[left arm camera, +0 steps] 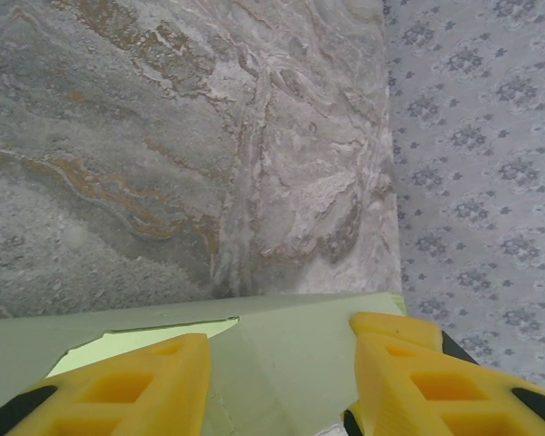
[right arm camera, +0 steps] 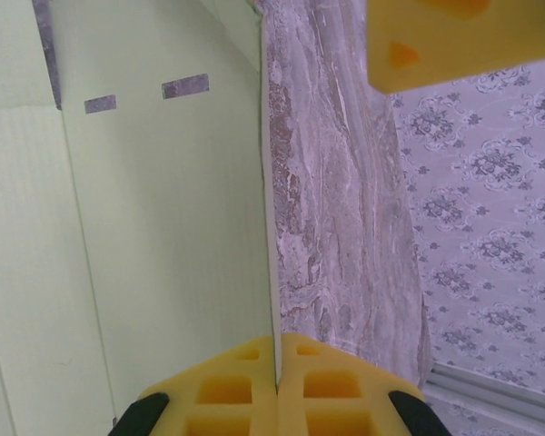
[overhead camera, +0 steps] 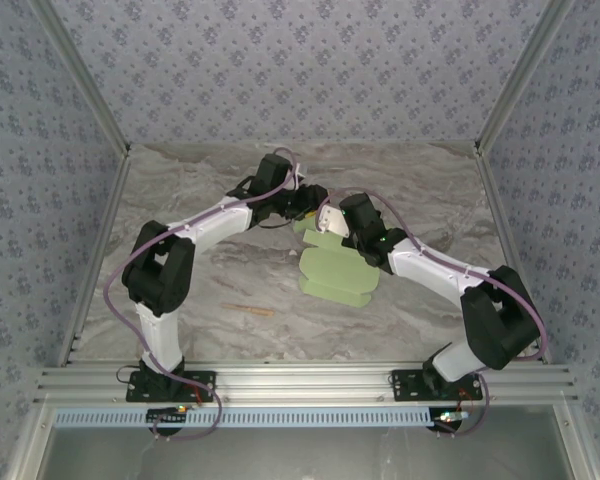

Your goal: Fold the paper box

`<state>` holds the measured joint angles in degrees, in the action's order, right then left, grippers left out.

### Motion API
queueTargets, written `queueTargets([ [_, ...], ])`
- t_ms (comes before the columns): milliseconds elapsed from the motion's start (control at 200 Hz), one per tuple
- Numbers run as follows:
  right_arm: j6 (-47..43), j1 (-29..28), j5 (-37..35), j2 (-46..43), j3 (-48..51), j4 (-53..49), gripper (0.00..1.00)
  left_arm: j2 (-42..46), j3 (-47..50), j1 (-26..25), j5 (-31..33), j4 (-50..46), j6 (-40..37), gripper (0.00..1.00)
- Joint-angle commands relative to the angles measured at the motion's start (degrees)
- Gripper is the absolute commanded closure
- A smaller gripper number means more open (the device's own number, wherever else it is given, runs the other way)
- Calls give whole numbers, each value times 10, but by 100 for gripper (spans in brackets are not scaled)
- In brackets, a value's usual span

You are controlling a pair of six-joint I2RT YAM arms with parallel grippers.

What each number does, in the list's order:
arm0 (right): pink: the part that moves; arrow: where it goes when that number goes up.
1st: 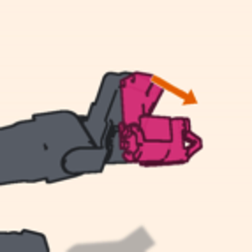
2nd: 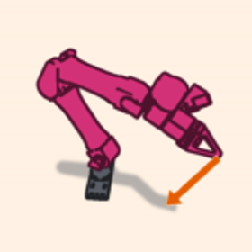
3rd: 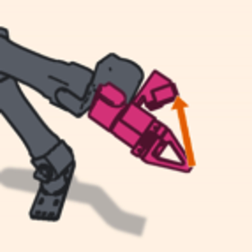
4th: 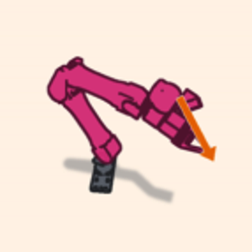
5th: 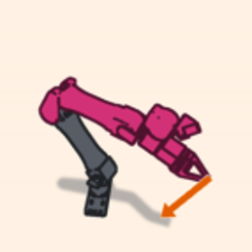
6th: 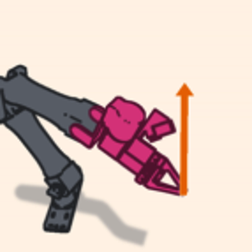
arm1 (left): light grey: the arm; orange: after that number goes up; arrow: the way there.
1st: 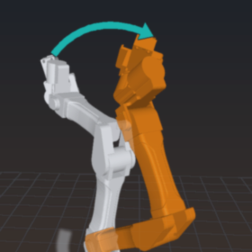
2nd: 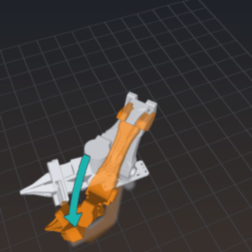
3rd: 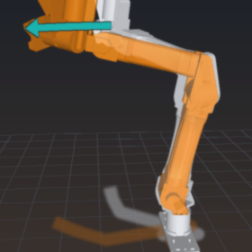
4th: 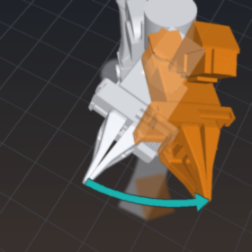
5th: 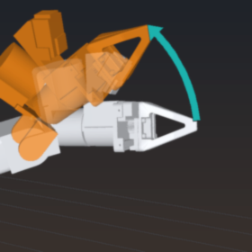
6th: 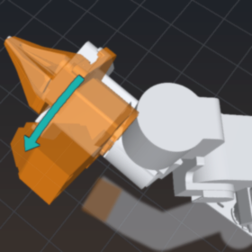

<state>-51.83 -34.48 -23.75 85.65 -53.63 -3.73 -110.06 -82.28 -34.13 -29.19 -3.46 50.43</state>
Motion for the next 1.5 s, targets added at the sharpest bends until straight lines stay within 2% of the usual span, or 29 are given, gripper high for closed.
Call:
queueTargets([
  [0, 15, 2, 5, 0, -19, -8, 96, 22, -33, -9, -6, -67, -56, 52],
  [205, 21, 2, 4, 4, -22, -7, 96, 23, -27, -9, -22, -80, -60, 52],
  [520, 57, 2, 5, 14, -31, -9, 97, 14, 7, -9, -67, 58, 64, 55],
  [650, 89, 3, 13, 15, -39, -16, 97, 12, 9, -10, -67, 83, 88, 55],
  [780, 86, 4, 1, 22, -37, -21, 97, 19, -6, -4, -51, 46, 57, 55],
  [909, 69, 8, -3, 18, -27, -24, 97, 46, -24, 1, 36, -54, -36, 53],
  [954, 70, 9, -1, 15, -26, -25, 97, 51, -24, 2, 47, -68, -50, 53],
  [1319, 110, 9, 9, 21, -42, -27, 97, 20, 13, 1, -53, 56, 57, 56],
  [1494, 145, 20, 24, 18, -45, -25, 98, 15, 35, 0, -70, 123, 122, 57],
])
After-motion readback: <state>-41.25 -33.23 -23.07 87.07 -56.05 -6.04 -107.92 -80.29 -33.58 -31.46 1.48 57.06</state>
